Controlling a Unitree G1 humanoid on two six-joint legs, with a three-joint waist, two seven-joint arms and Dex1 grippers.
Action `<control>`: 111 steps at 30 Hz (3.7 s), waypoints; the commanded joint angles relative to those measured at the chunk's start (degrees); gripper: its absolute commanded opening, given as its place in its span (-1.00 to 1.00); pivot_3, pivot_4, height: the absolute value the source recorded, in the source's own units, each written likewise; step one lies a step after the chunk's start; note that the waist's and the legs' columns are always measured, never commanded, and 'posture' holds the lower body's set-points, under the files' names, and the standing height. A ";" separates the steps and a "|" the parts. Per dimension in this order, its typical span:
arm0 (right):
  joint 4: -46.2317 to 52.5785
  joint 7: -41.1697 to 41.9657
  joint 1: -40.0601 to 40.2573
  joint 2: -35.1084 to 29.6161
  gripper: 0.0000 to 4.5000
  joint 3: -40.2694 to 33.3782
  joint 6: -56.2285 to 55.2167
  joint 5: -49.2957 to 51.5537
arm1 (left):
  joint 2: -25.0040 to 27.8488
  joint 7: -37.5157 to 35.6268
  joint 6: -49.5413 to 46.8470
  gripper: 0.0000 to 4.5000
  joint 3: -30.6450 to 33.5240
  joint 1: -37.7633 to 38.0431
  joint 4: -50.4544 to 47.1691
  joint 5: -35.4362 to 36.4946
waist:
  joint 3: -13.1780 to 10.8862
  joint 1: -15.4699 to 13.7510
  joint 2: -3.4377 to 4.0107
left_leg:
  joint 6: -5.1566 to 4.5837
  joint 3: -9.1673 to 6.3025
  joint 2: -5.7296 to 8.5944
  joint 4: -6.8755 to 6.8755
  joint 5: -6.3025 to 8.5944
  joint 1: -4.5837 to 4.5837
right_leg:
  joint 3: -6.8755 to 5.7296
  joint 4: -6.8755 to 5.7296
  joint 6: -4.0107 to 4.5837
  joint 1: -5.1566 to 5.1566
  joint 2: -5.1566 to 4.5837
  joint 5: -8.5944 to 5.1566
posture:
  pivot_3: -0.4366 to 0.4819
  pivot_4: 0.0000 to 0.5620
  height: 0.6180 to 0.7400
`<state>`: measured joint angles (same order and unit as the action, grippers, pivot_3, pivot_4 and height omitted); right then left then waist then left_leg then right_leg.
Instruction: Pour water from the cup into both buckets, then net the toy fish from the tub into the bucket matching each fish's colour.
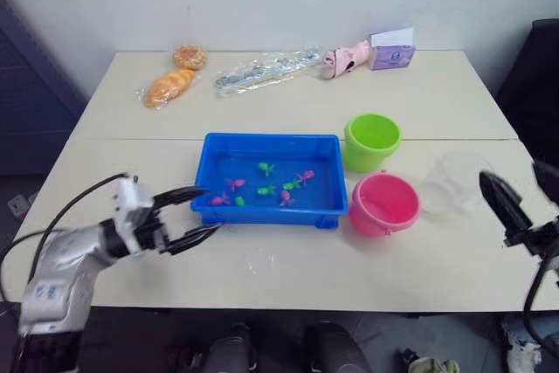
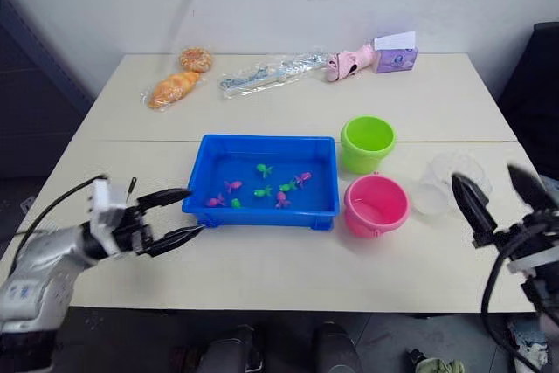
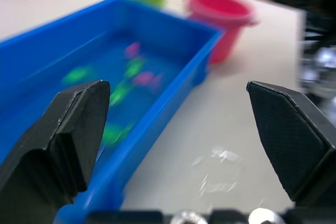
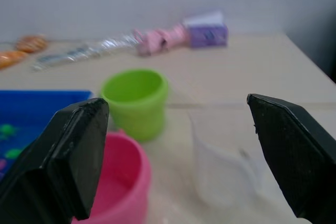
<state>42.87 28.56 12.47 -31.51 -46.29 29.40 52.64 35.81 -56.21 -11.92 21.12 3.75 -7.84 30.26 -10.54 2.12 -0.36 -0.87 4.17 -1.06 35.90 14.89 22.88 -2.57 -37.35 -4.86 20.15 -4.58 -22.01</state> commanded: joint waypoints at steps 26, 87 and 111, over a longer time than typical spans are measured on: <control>-4.69 26.36 -6.48 -2.91 0.99 33.03 -24.19 -16.09 | 4.80 35.32 -14.14 1.00 10.33 -4.91 13.57 -8.64 | 0.24 -1.17 -0.69 | -0.26 -0.40 0.18 0.14 0.34 0.11 | -0.47 0.76 0.15 -0.46 -0.40 0.10 | -0.05 -0.47 1.00; -6.12 2.46 -44.46 -16.73 1.00 44.90 32.18 7.86 | -0.30 -26.56 3.52 -0.99 -35.96 -54.98 11.99 -14.94 | -0.22 -0.69 -0.64 | -0.17 -0.46 0.36 0.51 0.08 0.43 | -0.77 0.36 0.10 -0.43 -0.45 0.13 | -0.05 -0.47 1.00; -4.42 -1.46 -42.95 -16.32 -0.99 42.51 34.47 14.34 | -0.53 -25.27 1.20 -1.00 -36.76 -52.88 8.36 -16.45 | -0.22 -0.68 -0.64 | -0.17 -0.54 0.36 0.54 0.08 0.44 | -0.81 0.36 0.10 -0.46 -0.45 0.13 | -0.05 -0.47 1.00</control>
<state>36.01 27.00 -30.56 -47.45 -1.12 65.14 65.88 34.90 -81.83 -9.82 -16.76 -49.31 2.56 13.00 -10.76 1.44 -1.01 -1.04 3.63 -0.70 36.45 14.96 23.32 -3.38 -36.99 -4.76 19.69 -5.04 -21.88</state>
